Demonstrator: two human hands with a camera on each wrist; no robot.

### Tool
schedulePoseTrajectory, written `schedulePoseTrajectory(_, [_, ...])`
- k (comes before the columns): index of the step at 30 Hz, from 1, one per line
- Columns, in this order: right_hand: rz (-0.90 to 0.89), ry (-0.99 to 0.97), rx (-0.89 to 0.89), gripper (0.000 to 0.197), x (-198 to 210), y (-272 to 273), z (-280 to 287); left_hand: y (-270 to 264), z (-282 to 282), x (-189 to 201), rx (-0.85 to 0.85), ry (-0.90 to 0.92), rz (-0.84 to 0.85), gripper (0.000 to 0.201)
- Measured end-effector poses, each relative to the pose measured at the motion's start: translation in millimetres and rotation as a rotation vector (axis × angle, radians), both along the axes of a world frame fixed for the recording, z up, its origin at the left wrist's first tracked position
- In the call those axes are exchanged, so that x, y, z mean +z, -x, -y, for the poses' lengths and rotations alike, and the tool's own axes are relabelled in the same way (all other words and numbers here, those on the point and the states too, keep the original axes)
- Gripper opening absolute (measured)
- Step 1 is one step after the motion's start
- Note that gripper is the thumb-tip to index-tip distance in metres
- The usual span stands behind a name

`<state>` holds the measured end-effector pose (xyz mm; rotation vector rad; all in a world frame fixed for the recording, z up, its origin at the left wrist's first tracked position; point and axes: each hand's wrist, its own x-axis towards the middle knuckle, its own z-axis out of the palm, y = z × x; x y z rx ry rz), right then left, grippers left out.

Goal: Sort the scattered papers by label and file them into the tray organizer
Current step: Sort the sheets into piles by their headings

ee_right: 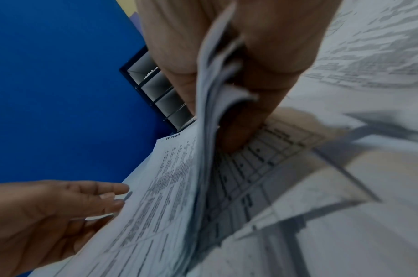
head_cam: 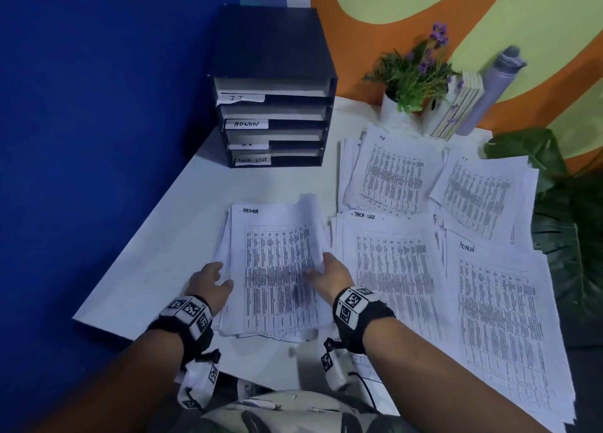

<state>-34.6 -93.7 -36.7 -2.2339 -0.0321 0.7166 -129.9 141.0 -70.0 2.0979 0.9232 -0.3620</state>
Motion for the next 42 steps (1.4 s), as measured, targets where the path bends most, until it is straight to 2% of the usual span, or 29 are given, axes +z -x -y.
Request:
schedulePoseTrajectory(2, [0.082, 0.040, -0.017, 0.024, -2.6, -0.7, -3.5, -0.9, -0.8, -0.1, 0.016, 0.057, -0.021, 0.054])
schedulePoseTrajectory(4, [0.136, 0.000, -0.109, 0.029, -4.0, -1.9, -4.4, -2.4, -3.5, 0.8, 0.025, 0.087, -0.032, 0.053])
schedulePoseTrajectory(6, [0.115, -0.091, -0.230, 0.031, -0.6, -4.6, -2.9, -5.8, -6.8, 0.2, 0.044, 0.100, -0.036, 0.051])
schedulePoseTrajectory(8, [0.055, -0.157, -0.321, 0.031, 4.2, -6.8, 2.1, -10.6, -6.6, 4.0, 0.028, 0.105, -0.032, 0.037])
schedulePoseTrajectory(10, [-0.011, -0.223, -0.358, 0.027, 6.3, -5.7, 8.3, -14.9, -5.8, 8.2, 0.021, 0.117, -0.013, 0.030])
schedulePoseTrajectory(13, [-0.024, -0.215, -0.221, 0.027, 3.6, -1.5, 13.0, -15.9, -6.8, 14.0, 0.053, 0.169, 0.034, 0.030])
schedulePoseTrajectory(16, [0.245, 0.061, -0.005, 0.033, -4.8, -6.4, 14.7, -13.1, -9.1, 16.5, -0.008, 0.081, 0.005, 0.036])
schedulePoseTrajectory(18, [0.364, 0.247, 0.008, 0.037, -5.8, -10.5, 18.3, -12.0, -9.8, 15.9, 0.003, 0.045, -0.004, 0.043])
schedulePoseTrajectory(20, [0.336, 0.331, -0.036, 0.038, -3.8, -12.6, 21.6, -10.1, -9.1, 16.4, 0.024, 0.030, -0.020, 0.051])
schedulePoseTrajectory(23, [0.235, 0.229, 0.041, 0.030, -3.4, -8.6, 19.0, -6.5, -6.9, 14.9, 0.056, 0.049, -0.019, 0.054])
schedulePoseTrajectory(26, [0.241, 0.235, 0.163, 0.021, -11.2, -0.7, 10.8, -3.7, -9.3, 13.7, 0.080, 0.025, 0.035, 0.047])
schedulePoseTrajectory(31, [0.075, 0.348, 0.326, 0.016, -3.5, -7.2, 11.4, -3.8, -17.2, 27.1, 0.205, -0.067, 0.160, 0.029])
schedulePoseTrajectory(33, [0.125, 0.303, 0.256, 0.028, 5.0, -11.5, 15.1, -4.8, -15.9, 32.5, 0.242, -0.056, 0.207, 0.026])
schedulePoseTrajectory(35, [0.222, 0.151, 0.090, 0.037, 17.9, -12.6, 17.2, -5.8, -10.2, 36.2, 0.268, -0.029, 0.240, 0.022])
schedulePoseTrajectory(36, [0.214, 0.055, 0.002, 0.039, 25.1, -13.4, 17.4, -6.5, -5.8, 37.6, 0.273, -0.015, 0.251, 0.021])
schedulePoseTrajectory(39, [-0.056, -0.196, -0.284, 0.064, 40.3, -16.2, 18.0, -8.9, 10.8, 38.4, 0.281, 0.015, 0.283, 0.019])
schedulePoseTrajectory(42, [-0.143, -0.233, -0.383, 0.076, 41.7, -15.3, 25.4, -10.0, 26.1, 37.5, 0.281, 0.025, 0.285, 0.018])
